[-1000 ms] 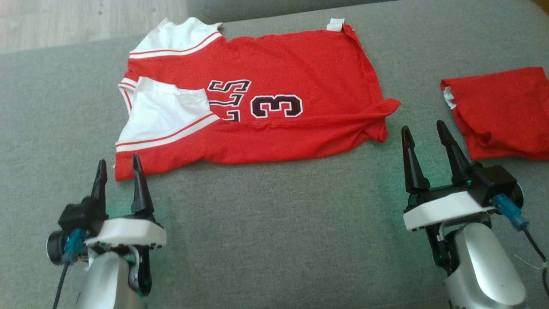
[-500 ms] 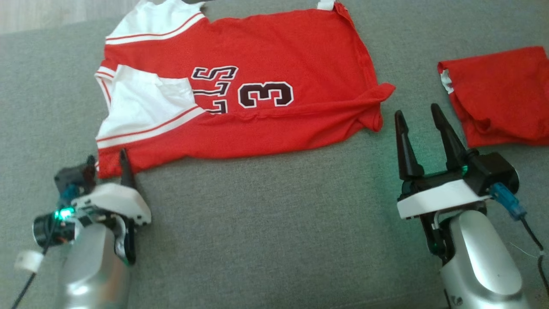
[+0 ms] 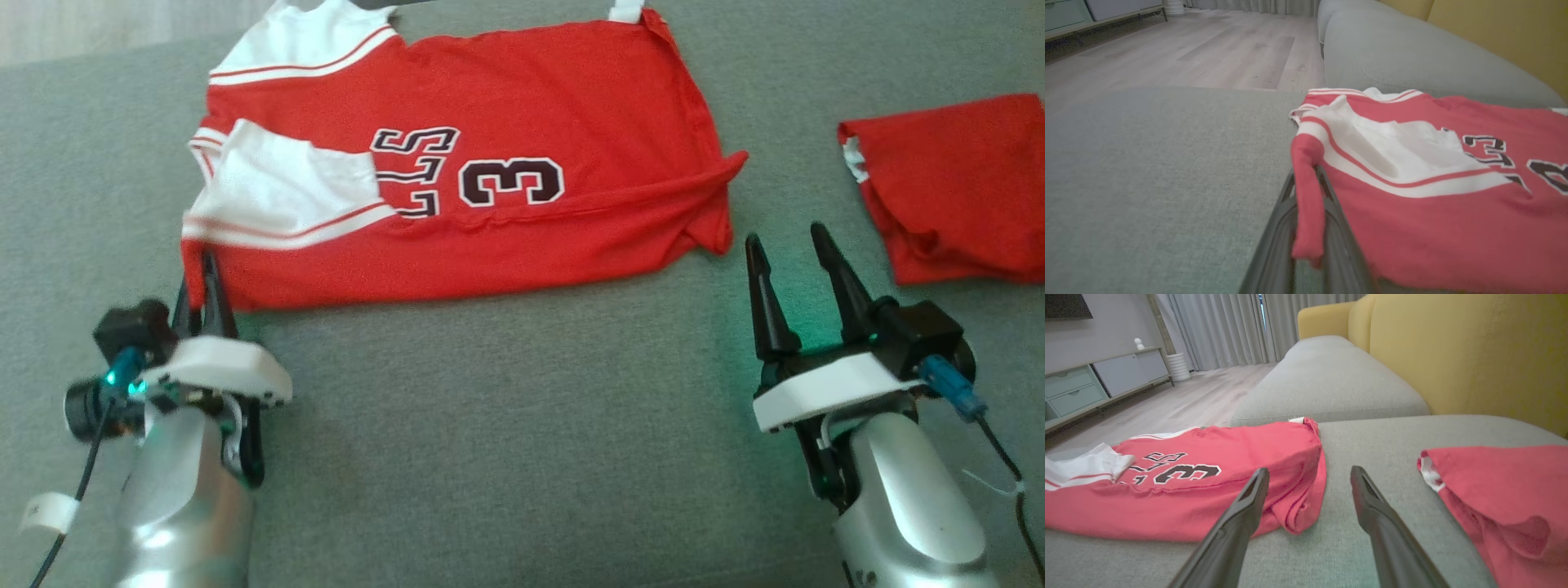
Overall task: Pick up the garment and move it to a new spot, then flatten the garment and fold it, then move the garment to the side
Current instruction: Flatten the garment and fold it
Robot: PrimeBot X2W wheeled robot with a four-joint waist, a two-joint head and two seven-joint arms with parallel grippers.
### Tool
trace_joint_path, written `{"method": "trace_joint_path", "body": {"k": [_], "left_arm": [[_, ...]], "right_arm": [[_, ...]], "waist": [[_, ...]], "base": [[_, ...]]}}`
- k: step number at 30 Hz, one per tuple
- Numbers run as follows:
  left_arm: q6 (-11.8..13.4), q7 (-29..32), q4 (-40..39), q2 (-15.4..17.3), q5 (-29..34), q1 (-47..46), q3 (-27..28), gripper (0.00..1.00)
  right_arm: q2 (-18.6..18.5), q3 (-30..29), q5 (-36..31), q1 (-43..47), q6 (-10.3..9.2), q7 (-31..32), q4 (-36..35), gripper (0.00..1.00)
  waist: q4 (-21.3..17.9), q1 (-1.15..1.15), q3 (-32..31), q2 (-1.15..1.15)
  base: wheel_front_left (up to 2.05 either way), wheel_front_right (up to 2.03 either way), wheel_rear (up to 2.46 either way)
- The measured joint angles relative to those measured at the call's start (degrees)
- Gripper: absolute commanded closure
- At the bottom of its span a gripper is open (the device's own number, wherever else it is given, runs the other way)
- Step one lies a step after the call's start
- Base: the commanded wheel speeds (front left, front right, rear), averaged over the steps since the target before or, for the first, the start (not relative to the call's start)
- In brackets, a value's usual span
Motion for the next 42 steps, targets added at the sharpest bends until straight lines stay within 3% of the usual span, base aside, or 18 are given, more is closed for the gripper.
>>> {"method": "trace_joint_path", "body": {"k": [8, 18, 29, 30, 31, 42], "left_arm": [[-1.7, -0.6, -13.8, -1.4, 1.0, 2.6, -0.6, 1.00], [-2.9, -0.7, -16.5, -2.6, 1.7, 5.9, -2.5, 1.00], [-3.2, -0.7, -16.9, -2.9, 2.2, 5.9, -3.4, 1.00], [-3.2, -0.7, -16.9, -2.9, 2.2, 5.9, -3.4, 1.00], [-3.2, -0.7, -16.9, -2.9, 2.3, 6.0, -3.4, 1.00], [-3.6, -0.7, -16.7, -2.8, 3.3, 7.6, -2.0, 1.00]], "right_arm": [[0.0, -1.7, 1.9, -4.4, 0.00, 3.8, 8.4, 0.00], [0.0, -2.6, 4.6, -12.2, 0.00, 9.0, 23.6, 0.00], [-0.4, 0.2, 9.7, -19.5, 0.00, 9.0, 34.0, 0.00], [-0.4, 0.5, 9.8, -19.9, 0.00, 8.5, 34.7, 0.62], [-0.5, 0.8, 9.8, -20.2, 0.00, 8.1, 35.5, 1.00], [0.0, 0.3, 4.4, -21.4, 0.00, 3.3, 40.8, 1.00]], "waist": [[2.8, 0.00, -0.4, 0.00], [5.0, 0.00, 0.1, 0.00], [6.0, 0.00, 0.2, 0.00], [6.1, 0.00, 0.2, 0.00], [6.1, 0.00, 0.1, 0.00], [4.8, 0.00, -1.9, 0.00]], "base": [[0.00, 0.00, 0.00], [0.00, 0.00, 0.00], [0.00, 0.00, 0.00], [0.00, 0.00, 0.00], [0.00, 0.00, 0.00], [0.00, 0.00, 0.00]]}}
